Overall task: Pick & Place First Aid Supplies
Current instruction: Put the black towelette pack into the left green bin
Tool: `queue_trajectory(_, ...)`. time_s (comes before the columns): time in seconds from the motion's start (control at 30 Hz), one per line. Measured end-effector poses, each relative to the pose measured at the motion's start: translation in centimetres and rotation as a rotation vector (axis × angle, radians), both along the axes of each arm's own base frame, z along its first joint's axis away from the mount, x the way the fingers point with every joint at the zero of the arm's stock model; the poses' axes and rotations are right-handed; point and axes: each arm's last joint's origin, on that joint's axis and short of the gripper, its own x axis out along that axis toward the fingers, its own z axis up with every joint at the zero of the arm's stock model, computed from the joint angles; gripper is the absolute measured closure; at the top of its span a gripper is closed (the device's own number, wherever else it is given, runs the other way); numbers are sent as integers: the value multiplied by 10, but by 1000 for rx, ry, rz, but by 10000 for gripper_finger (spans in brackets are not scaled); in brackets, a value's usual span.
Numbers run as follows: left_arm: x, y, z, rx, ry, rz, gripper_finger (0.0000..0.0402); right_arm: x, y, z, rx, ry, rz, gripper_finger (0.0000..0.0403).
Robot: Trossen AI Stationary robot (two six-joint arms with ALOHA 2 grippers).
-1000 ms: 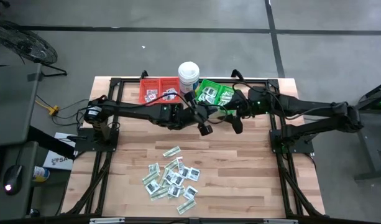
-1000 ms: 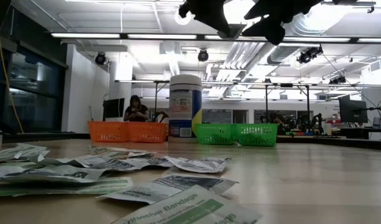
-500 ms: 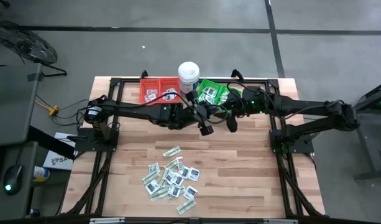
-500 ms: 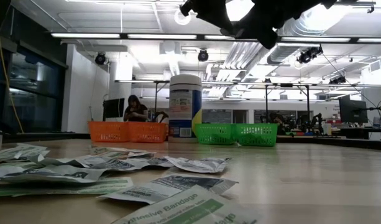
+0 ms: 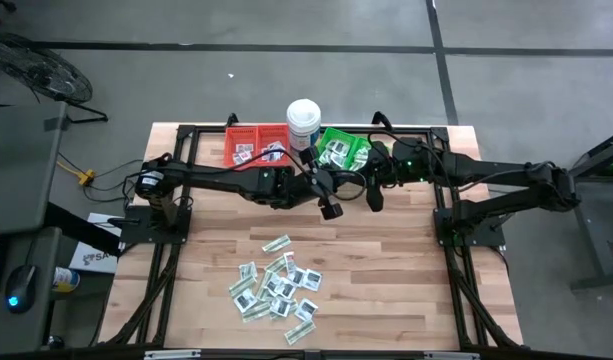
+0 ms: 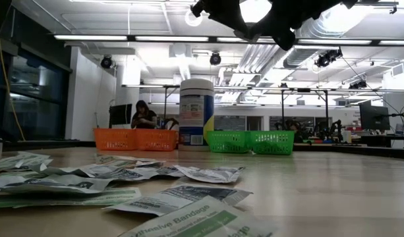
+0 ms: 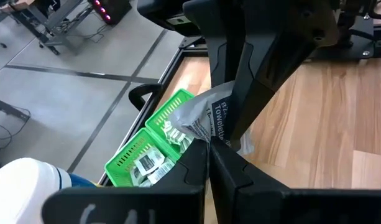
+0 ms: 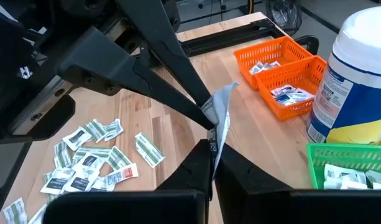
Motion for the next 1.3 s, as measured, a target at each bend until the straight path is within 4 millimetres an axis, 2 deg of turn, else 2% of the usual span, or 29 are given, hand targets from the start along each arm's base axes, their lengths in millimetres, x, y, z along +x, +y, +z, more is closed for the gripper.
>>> queue_trajectory(0.17,0,0,0,26,24,-30,376,-1,0,-1,5,10,4,400)
queue_trajectory(0.37,-7,0,5,65,74,-74,280,-3,-4,-4,16,50,-24,401)
queue_trajectory(0.53,-48,5,29,85,162,28,221,-10,-20,-9,30,108,-90,402)
queue_trajectory(0.7,-86,7,50,137,240,71,216,-13,-41,-12,53,119,-114,402)
queue_trajectory(0.8,-101,8,58,165,255,102,221,-11,-56,-14,68,146,-137,402)
queue_trajectory(0.9,-112,10,56,180,263,119,227,-3,-72,-15,62,183,-148,402)
queue_trajectory(1.07,-132,12,33,184,290,144,237,15,-101,-24,61,284,-168,403)
queue_trajectory(1.3,-170,16,-3,104,150,134,241,29,-157,-44,148,385,-198,403)
